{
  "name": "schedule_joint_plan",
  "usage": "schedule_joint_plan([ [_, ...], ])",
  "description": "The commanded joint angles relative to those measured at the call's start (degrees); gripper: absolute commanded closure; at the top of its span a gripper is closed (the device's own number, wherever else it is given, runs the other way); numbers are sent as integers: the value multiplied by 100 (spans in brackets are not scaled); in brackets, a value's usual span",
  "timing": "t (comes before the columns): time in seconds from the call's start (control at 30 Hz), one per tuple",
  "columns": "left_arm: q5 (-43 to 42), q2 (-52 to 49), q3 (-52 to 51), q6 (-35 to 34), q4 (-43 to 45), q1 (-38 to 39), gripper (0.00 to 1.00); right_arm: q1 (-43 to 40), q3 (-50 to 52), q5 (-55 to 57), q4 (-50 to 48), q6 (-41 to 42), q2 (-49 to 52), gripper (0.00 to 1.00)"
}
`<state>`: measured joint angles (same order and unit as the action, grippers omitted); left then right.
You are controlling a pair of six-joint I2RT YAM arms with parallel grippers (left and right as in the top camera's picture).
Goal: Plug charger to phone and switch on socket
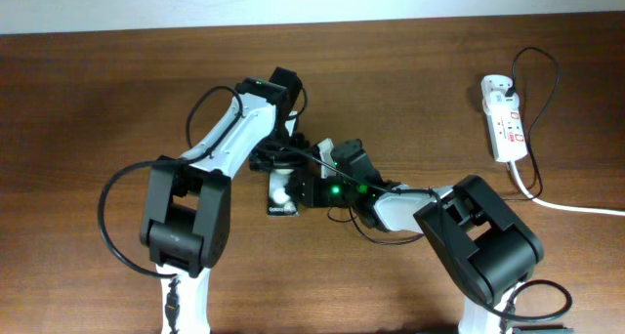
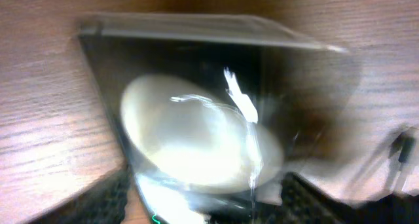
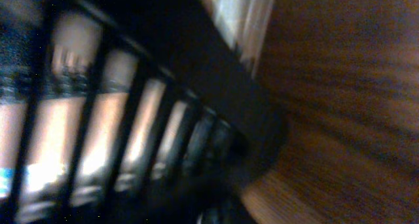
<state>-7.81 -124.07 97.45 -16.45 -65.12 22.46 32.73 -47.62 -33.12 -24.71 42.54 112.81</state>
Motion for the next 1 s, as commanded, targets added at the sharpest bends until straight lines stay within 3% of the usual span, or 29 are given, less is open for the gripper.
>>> schedule_joint_plan([
  [0.0, -291, 153, 138, -33, 55, 98, 0, 179, -20, -175, -22, -286, 33, 96],
  [0.2, -323, 328, 262, 105, -15, -249, 1, -26, -22, -820, -190, -284, 26, 96],
  [0.3, -1023, 627, 321, 334, 13, -573, 1, -208, -31, -1320, -518, -280, -22, 96],
  [0.4, -2382, 1093, 321, 839, 186, -1071, 0, -549, -35, -1797, -739, 31, -286, 96],
  [0.53, -4092, 1692, 321, 1829, 367, -1757, 0, -1180, -35, -2765, -2474, 1606, -387, 96],
  [0.73, -4649, 1982, 321, 2409, 435, -1912, 4, -1495, -35, -2938, -5366, 4107, -387, 96],
  [0.97, -5912, 1982, 321, 2406, 767, -1497, 25, -1174, -35, -2046, -5720, 4350, -387, 96],
])
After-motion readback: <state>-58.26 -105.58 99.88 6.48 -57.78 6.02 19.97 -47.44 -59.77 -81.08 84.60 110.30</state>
